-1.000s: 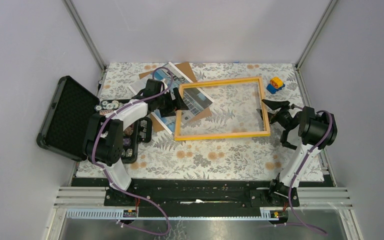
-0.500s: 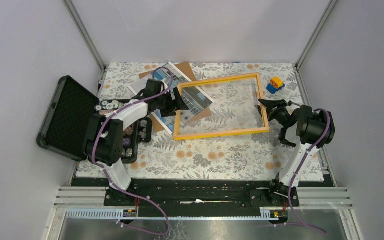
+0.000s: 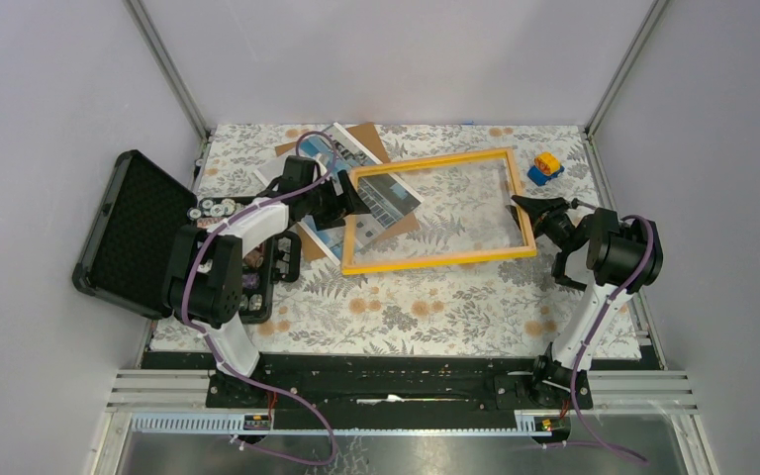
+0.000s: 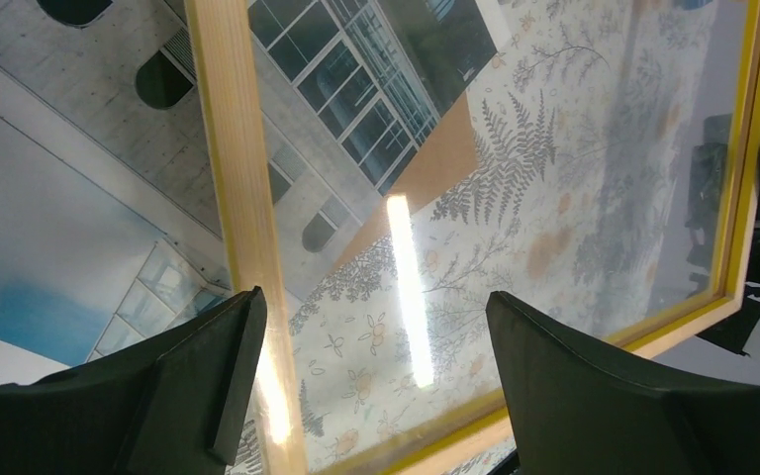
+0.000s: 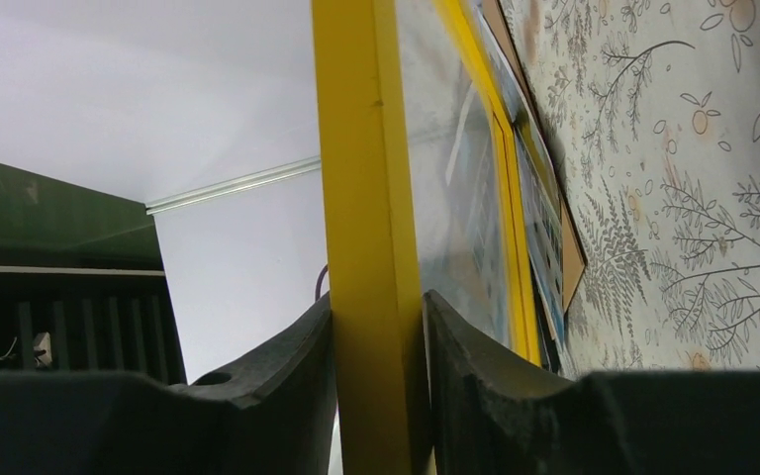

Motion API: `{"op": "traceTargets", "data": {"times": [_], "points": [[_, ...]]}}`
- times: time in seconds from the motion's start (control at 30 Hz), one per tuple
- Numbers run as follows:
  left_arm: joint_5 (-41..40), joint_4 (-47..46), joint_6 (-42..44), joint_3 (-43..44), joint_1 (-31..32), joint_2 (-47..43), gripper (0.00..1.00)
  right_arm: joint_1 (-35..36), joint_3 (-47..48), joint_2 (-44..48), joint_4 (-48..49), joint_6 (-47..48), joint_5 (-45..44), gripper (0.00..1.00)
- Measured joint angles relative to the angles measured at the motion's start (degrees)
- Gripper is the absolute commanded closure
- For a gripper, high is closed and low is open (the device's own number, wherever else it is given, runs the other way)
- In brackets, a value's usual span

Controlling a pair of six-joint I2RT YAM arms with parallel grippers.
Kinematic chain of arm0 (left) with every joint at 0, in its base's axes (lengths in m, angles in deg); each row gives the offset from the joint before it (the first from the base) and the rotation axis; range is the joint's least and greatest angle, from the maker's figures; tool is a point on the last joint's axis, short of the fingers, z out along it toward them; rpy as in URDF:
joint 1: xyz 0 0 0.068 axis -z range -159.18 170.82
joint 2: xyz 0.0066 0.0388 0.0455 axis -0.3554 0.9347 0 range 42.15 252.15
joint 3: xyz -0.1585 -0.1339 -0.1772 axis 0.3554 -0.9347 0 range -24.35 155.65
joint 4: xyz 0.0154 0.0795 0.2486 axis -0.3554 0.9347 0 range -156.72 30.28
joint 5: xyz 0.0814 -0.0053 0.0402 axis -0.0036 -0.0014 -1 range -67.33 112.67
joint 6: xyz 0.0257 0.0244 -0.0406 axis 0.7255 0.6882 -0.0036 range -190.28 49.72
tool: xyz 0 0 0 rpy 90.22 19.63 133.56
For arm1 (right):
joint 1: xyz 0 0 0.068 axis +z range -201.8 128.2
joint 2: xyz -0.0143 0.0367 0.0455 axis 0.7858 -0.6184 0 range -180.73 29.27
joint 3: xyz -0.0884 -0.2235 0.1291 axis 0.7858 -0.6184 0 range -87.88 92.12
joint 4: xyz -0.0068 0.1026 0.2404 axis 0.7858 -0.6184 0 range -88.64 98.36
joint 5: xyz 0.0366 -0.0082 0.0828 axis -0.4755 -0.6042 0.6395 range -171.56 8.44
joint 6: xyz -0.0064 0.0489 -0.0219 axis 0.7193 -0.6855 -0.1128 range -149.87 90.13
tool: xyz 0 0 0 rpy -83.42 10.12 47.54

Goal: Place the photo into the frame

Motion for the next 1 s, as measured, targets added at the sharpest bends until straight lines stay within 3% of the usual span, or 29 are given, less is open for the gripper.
{"op": "traceTargets", "data": {"times": [0.1,0.3,0.47,0.6,1.0], "points": [[0.7,-1.6,-0.9,-1.0,-0.1,0.0,0.11,0.0,0.0,0.0,-0.1,-0.5,0.3,0.60],[2.1,-3.8,-2.4,-2.6,-0.4,0.0,0.11,0.0,1.0,0.0,0.3,-0.7,0.2,0.75],[2.1,-4.2,-2.9,-2.6,-0.5,0.0,0.11,0.0,1.2,0.0,0.2,-1.0,0.2,0.75],[1.7,-4.1,-3.0,-2.6,-0.5,-0.2,0.01,0.0,1.2,0.0,0.2,-1.0,0.2,0.75],[-4.3,0.7,-0.9,-1.9,-0.5,-4.4,0.01,0.0,1.2,0.0,0.2,-1.0,0.2,0.76]]}}
